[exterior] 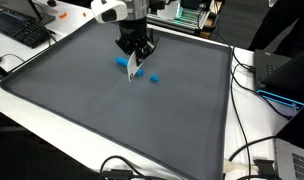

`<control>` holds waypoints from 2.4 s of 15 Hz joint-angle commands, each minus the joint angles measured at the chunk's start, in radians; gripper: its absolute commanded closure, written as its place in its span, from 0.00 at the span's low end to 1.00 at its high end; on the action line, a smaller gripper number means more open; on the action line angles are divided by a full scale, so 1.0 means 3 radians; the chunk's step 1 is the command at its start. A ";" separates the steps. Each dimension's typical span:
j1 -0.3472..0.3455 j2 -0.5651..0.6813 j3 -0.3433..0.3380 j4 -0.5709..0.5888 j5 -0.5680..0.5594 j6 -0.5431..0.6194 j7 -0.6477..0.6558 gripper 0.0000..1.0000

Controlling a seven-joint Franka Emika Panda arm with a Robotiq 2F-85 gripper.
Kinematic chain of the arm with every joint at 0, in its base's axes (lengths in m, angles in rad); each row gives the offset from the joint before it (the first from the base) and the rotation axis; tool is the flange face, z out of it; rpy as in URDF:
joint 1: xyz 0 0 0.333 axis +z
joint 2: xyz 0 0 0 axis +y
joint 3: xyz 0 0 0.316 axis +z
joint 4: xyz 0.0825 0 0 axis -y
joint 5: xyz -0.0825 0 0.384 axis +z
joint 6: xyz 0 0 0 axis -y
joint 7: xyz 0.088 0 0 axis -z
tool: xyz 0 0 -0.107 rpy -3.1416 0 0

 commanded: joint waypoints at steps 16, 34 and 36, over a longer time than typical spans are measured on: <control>-0.0012 0.0116 -0.0093 -0.0276 -0.0188 0.0117 0.0050 0.99; -0.0046 0.0213 0.0026 -0.0387 0.0079 0.0344 0.0061 0.99; -0.0041 0.0203 0.0033 -0.0386 0.0093 0.0334 0.0062 0.99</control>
